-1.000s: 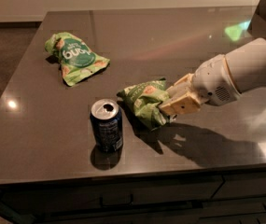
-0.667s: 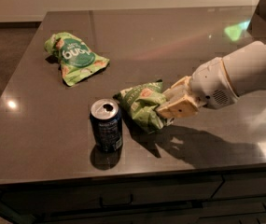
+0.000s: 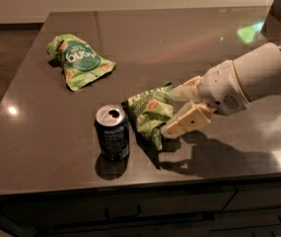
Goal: Move green jalapeno chip bag near pepsi can
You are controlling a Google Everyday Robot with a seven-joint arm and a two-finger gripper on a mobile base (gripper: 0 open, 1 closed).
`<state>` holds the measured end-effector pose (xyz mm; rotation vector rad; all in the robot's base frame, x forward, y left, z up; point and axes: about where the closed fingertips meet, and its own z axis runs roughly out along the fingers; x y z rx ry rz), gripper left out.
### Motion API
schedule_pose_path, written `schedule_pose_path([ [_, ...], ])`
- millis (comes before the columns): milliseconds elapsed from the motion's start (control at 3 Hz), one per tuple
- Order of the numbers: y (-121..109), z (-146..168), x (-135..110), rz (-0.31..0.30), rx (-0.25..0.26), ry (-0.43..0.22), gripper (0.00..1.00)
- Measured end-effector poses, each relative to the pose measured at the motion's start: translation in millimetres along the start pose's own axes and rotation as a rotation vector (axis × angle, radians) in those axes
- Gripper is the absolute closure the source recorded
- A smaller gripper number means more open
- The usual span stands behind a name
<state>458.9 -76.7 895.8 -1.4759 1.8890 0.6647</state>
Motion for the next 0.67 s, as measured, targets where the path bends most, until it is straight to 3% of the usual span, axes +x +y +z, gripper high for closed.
schedule_pose_path([
  [667,0.8,0.7,-1.0,-0.002,-0.001,0.001,0.0],
])
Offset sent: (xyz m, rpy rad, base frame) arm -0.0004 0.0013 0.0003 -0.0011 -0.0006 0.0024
